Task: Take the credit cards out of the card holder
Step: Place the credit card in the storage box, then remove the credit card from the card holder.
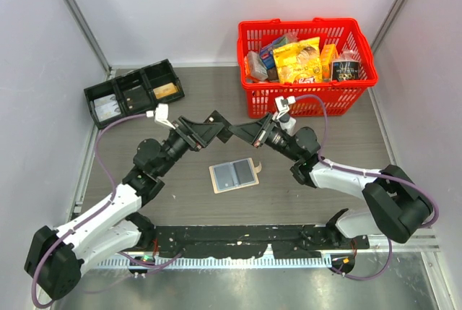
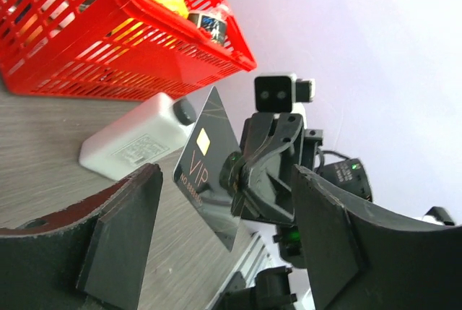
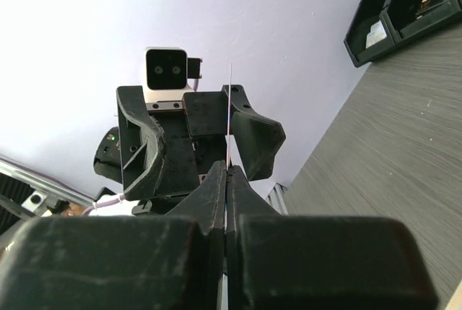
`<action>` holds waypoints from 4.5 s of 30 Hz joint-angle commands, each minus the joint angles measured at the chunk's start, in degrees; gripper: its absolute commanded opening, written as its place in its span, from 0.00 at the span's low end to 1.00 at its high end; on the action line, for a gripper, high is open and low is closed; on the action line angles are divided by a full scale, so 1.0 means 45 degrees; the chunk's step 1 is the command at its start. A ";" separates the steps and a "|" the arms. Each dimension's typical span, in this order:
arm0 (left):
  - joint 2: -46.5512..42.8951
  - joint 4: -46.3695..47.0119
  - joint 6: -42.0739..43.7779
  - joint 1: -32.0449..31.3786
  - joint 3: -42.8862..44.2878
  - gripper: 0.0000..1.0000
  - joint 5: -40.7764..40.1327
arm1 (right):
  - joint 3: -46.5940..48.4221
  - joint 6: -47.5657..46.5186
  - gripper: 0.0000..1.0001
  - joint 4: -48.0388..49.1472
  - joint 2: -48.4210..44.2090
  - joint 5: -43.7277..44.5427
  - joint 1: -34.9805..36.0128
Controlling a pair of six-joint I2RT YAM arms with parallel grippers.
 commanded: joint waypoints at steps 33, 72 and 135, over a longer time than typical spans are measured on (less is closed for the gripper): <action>0.0575 0.2710 -0.1083 0.0544 -0.1033 0.00 -0.3305 | -0.1020 0.1286 0.77 0.1651 0.0897 -0.0344 -0.1050; 1.2994 0.2983 -0.6865 0.8692 0.6014 0.00 -0.8578 | 0.2476 -1.2564 1.00 -1.7590 -0.9847 1.0103 -0.1403; 0.5518 -0.8888 0.0491 0.4809 0.5939 1.00 -0.2212 | 0.5347 -1.1667 0.85 -2.0910 -0.5202 0.5161 -0.0800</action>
